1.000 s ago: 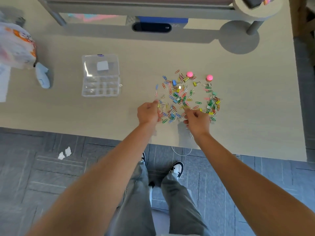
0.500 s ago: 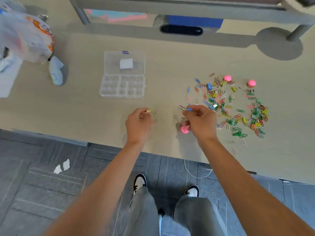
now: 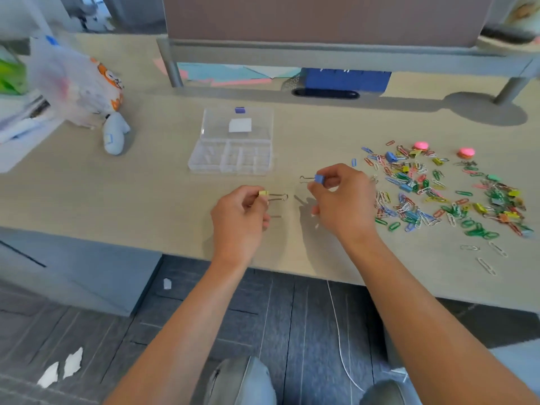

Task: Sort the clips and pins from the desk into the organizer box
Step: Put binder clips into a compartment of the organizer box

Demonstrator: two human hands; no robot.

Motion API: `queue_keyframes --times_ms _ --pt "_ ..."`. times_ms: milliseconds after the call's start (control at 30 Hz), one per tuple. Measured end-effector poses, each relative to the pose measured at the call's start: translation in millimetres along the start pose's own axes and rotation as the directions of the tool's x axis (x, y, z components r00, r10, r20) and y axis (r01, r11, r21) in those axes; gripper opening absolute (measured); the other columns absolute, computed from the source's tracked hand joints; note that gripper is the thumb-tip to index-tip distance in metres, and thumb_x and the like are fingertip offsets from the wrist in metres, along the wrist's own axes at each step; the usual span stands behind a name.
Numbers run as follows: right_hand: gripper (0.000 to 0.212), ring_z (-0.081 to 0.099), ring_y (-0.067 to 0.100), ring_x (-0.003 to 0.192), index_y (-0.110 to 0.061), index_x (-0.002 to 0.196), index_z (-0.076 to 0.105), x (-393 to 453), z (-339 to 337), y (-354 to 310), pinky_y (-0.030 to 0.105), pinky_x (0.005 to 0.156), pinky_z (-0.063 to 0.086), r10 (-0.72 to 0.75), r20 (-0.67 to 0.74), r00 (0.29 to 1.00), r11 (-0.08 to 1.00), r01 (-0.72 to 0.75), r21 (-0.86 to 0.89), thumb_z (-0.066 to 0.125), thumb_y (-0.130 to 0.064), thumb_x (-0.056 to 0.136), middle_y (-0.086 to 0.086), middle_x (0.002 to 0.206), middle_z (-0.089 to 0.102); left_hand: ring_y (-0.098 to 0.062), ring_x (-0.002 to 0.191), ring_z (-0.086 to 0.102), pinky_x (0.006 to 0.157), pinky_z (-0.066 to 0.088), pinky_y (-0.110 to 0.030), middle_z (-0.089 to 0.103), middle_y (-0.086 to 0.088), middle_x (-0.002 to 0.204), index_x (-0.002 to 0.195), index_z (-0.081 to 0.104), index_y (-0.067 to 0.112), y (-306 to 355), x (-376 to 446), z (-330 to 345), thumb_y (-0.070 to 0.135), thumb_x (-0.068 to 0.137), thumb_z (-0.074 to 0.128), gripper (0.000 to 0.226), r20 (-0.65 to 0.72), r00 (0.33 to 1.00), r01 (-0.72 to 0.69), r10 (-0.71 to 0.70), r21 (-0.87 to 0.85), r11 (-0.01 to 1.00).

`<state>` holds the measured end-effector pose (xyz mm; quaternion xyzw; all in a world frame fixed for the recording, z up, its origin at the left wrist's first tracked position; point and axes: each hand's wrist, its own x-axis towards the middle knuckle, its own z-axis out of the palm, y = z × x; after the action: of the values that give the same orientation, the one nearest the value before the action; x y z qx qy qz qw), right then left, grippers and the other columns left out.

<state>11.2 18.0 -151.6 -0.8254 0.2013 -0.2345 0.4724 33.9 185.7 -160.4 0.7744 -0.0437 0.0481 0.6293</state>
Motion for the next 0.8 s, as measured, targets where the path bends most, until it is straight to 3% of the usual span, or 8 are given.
queue_keyframes --times_ms 133,233,300,400,567,633,700,800 --pt "0.009 0.069 0.018 0.050 -0.019 0.099 0.071 -30 -5 -7 0.033 0.054 0.057 -0.132 -0.051 0.990 0.991 0.133 0.002 0.068 -0.014 0.092 -0.004 0.085 0.069 -0.015 0.063 0.068 0.063 0.058 -0.030 0.073 0.001 0.077 0.092 0.073 0.019 -6 -17 -17 0.011 0.093 0.065 0.012 0.002 0.996 -0.094 0.094 0.025 0.995" --pt "0.008 0.069 0.016 0.050 -0.021 0.100 0.071 -49 -9 -13 0.030 0.053 0.056 -0.133 -0.052 0.990 0.991 0.134 0.023 0.068 -0.017 0.094 -0.005 0.083 0.070 0.000 0.080 0.063 0.075 0.045 -0.005 0.071 0.012 0.088 0.095 0.074 0.020 -3 -31 -33 0.017 0.095 0.064 0.010 0.050 0.983 -0.182 0.176 0.176 0.967" --pt "0.010 0.069 0.014 0.048 -0.021 0.102 0.072 -56 -11 -18 0.025 0.050 0.054 -0.090 -0.036 0.995 0.994 0.092 0.065 0.069 -0.017 0.093 -0.005 0.081 0.072 -0.001 0.092 0.059 0.074 0.037 0.001 0.068 0.012 0.099 0.097 0.071 0.020 -1 -34 -42 0.018 0.097 0.061 0.011 0.082 0.974 -0.225 0.211 0.276 0.934" --pt "0.011 0.069 0.011 0.048 -0.020 0.103 0.072 -52 -7 -25 0.018 0.046 0.049 -0.037 -0.011 0.999 0.994 0.038 0.101 0.071 -0.018 0.092 -0.004 0.078 0.073 -0.007 0.100 0.052 0.075 0.033 -0.009 0.061 0.009 0.104 0.099 0.065 0.020 1 -20 -47 0.017 0.100 0.056 0.009 0.135 0.960 -0.278 0.245 0.373 0.885" --pt "0.012 0.069 0.012 0.051 -0.021 0.099 0.076 -19 22 -34 0.032 0.058 0.058 0.047 0.011 0.999 0.984 -0.049 0.172 0.075 -0.018 0.087 -0.002 0.077 0.075 -0.026 0.102 0.051 0.090 0.045 -0.046 0.054 -0.006 0.104 0.092 0.052 0.010 -6 27 -42 0.009 0.098 0.047 0.009 0.270 0.908 -0.415 0.320 0.473 0.777" --pt "0.010 0.068 0.011 0.051 -0.022 0.093 0.077 -3 37 -37 0.030 0.058 0.054 0.079 0.006 0.997 0.977 -0.078 0.200 0.076 -0.018 0.084 -0.005 0.075 0.075 -0.033 0.129 0.043 0.107 0.036 -0.054 0.053 -0.014 0.128 0.095 0.047 0.016 -10 48 -37 0.014 0.100 0.041 0.008 0.351 0.900 -0.422 0.258 0.557 0.715" --pt "0.008 0.064 0.009 0.054 -0.023 0.088 0.079 16 53 -40 0.031 0.061 0.054 0.105 -0.008 0.994 0.969 -0.101 0.224 0.078 -0.019 0.081 -0.006 0.074 0.075 -0.028 0.150 0.017 0.120 0.014 -0.055 0.038 -0.013 0.152 0.105 0.049 0.015 -13 69 -34 0.019 0.103 0.035 0.015 0.431 0.885 -0.435 0.177 0.627 0.646" --pt "0.008 0.060 0.007 0.062 -0.021 0.087 0.080 40 69 -46 0.032 0.068 0.056 0.138 -0.007 0.990 0.970 -0.133 0.205 0.081 -0.021 0.079 -0.004 0.077 0.076 -0.026 0.146 0.025 0.119 0.014 -0.055 0.048 -0.007 0.137 0.111 0.048 0.011 -15 81 -34 0.021 0.103 0.031 0.021 0.495 0.855 -0.469 0.152 0.615 0.634"
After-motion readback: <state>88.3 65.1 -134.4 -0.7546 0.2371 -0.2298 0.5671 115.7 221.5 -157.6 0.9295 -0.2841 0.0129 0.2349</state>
